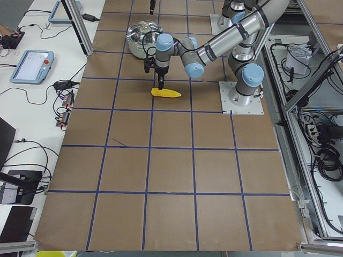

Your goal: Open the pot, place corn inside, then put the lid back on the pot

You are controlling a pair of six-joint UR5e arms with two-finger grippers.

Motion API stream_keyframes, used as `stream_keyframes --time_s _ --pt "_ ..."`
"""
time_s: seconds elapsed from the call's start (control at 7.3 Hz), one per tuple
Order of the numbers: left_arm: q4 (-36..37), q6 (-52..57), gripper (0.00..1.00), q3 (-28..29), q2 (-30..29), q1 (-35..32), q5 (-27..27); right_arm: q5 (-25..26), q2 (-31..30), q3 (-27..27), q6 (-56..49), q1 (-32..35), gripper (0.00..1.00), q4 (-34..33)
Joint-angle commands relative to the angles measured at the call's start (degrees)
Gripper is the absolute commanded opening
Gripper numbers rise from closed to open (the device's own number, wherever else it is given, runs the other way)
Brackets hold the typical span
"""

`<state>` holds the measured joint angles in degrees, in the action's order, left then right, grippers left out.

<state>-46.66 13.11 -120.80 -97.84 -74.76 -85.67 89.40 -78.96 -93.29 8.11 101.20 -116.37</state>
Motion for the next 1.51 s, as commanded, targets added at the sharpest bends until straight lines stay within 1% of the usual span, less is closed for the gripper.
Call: stream_keyframes --time_s 0.0,0.14,0.41,0.55,0.68,0.82,0.96,1.1,1.23,1.37 --pt "7.5 1.6 1.0 -2.8 -4.2 -0.2 0.2 -0.5 0.5 -0.1 -10.3 -0.4 0.99 -1.0" --pt "11.5 1.7 1.0 -4.5 -5.4 -0.2 0.2 -0.4 0.5 0.0 -10.5 -0.4 0.99 -1.0" --pt "16.7 1.9 1.0 -7.5 -6.1 -0.2 0.2 0.2 0.2 0.3 -10.4 -0.2 1.0 0.5" --pt "18.9 3.7 0.99 -7.8 -6.8 -0.1 0.2 0.6 0.2 1.2 -9.9 -0.2 1.0 5.2" --pt "20.0 4.2 0.86 -7.7 -7.0 -0.1 0.3 0.9 0.9 2.8 -10.6 -0.4 1.0 4.8" --pt "20.7 4.2 0.45 -7.6 -6.8 -0.1 0.3 2.7 2.8 5.7 -10.6 -0.4 1.0 4.7" --pt "20.7 4.2 0.21 -7.6 -6.5 -0.1 0.4 4.3 5.0 10.6 -9.4 -0.5 0.98 14.7" --pt "20.7 4.2 0.07 -7.4 -5.9 -0.1 0.4 4.1 5.8 13.3 -7.5 -0.3 0.97 19.5" --pt "20.1 4.1 0.03 -6.8 -5.3 -0.1 -0.1 2.3 7.1 13.5 -2.7 0.0 0.97 18.9" --pt "19.6 4.1 0.02 -6.7 -3.9 0.0 -0.4 0.0 7.2 12.9 1.4 0.0 0.97 16.8"
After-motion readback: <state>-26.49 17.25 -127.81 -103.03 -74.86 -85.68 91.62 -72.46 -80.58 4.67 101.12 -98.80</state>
